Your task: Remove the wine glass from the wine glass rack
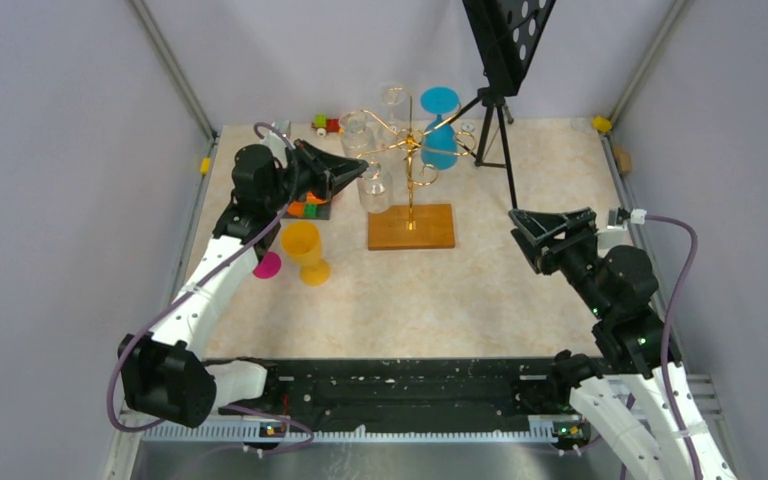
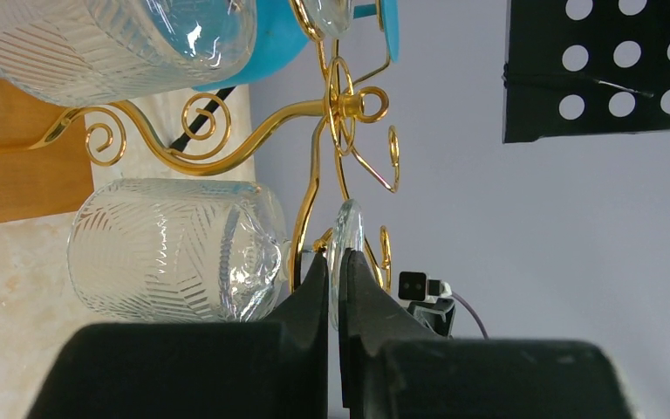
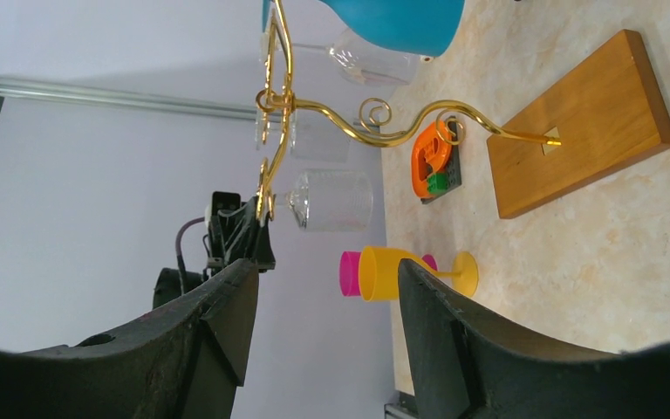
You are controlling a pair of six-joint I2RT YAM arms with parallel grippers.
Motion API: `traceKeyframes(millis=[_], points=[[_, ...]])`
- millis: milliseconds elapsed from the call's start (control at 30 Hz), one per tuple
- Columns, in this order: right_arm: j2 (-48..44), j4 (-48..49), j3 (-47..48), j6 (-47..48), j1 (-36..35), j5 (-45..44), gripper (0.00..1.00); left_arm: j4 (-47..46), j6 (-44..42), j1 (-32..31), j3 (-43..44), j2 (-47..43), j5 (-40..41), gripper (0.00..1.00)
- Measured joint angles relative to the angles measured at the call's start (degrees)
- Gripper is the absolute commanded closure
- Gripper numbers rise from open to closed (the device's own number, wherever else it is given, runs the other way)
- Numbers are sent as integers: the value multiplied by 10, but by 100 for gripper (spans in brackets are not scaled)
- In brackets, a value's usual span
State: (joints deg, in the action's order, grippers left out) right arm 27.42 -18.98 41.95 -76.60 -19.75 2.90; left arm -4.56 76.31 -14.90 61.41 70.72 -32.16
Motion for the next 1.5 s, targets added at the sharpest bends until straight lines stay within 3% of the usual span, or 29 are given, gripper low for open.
traceKeyframes(millis=[433, 833, 1500], points=[[-3, -3, 0, -1, 0, -2, 39, 37, -33, 0, 14, -21, 1, 100], [-4, -6, 0, -1, 0, -3, 40, 126, -104, 6, 53, -36, 35, 100], [-5, -8, 0, -1, 0, -11, 40, 117, -125, 15, 84, -6, 57, 100]])
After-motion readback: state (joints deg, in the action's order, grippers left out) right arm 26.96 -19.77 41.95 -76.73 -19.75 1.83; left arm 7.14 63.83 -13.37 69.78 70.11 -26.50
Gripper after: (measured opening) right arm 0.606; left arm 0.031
